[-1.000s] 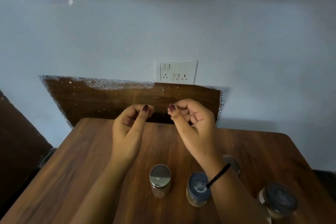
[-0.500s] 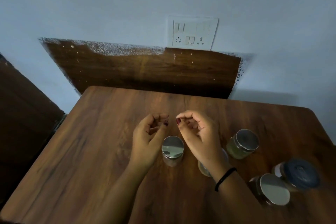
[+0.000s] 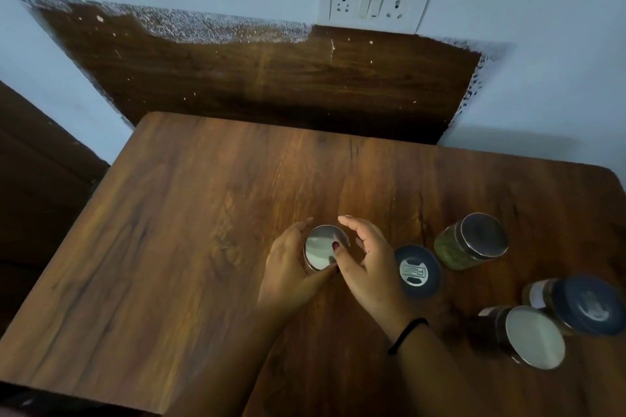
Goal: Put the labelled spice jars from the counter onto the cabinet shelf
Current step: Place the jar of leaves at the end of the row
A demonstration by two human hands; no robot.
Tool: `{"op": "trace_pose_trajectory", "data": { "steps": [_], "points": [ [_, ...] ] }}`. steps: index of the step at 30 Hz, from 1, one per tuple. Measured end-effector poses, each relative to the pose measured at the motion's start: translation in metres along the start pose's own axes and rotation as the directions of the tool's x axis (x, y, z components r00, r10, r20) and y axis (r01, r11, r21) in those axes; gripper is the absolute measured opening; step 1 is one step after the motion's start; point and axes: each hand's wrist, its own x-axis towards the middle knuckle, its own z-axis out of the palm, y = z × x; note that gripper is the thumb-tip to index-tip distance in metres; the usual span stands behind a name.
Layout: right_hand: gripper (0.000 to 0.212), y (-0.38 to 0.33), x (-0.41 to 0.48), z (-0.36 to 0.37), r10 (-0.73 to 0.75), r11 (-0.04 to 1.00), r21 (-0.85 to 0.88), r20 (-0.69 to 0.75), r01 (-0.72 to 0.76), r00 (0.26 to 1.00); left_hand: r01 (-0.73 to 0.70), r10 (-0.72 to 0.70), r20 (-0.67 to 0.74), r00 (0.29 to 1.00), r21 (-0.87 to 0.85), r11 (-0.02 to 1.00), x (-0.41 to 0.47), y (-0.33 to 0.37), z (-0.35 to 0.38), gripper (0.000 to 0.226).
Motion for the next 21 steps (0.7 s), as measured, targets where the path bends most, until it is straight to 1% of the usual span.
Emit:
{"op": "trace_pose_trajectory", "data": {
  "steps": [5, 7, 9, 13, 18, 21],
  "points": [
    [0.049, 0.015, 0.003, 0.013, 0.129, 0.991, -0.022, -0.008, -0.129, 0.992, 0.054, -0.051, 0.047, 0.998, -0.063, 0.997, 0.002, -0.011, 0.008, 0.102],
    [0.05, 0.02, 0.004, 0.016, 0.168, 0.986, -0.013, -0.009, -0.168, 0.986, 0.045, -0.04, 0.076, 0.996, -0.056, 0.997, 0.003, -0.016, 0.012, 0.103],
    [0.05, 0.026, 0.005, 0.019, 0.206, 0.978, 0.019, -0.005, -0.206, 0.979, 0.051, -0.046, 0.066, 0.997, -0.079, 0.996, 0.004, -0.019, 0.016, 0.096],
    [0.044, 0.032, 0.007, 0.024, 0.243, 0.967, 0.088, -0.016, -0.241, 0.97, 0.035, -0.035, 0.004, 0.999, -0.146, 0.989, 0.005, -0.014, 0.016, 0.074],
    [0.031, 0.022, 0.014, 0.016, 0.262, 0.933, 0.265, -0.037, -0.243, 0.964, 0.003, -0.006, -0.016, 1.0, -0.19, 0.982, 0.015, -0.015, 0.001, 0.067],
    [0.027, 0.015, 0.021, 0.011, 0.244, 0.928, 0.302, -0.053, -0.218, 0.968, 0.001, -0.008, -0.018, 1.0, -0.316, 0.949, 0.021, -0.009, -0.019, 0.061]
  ]
}}
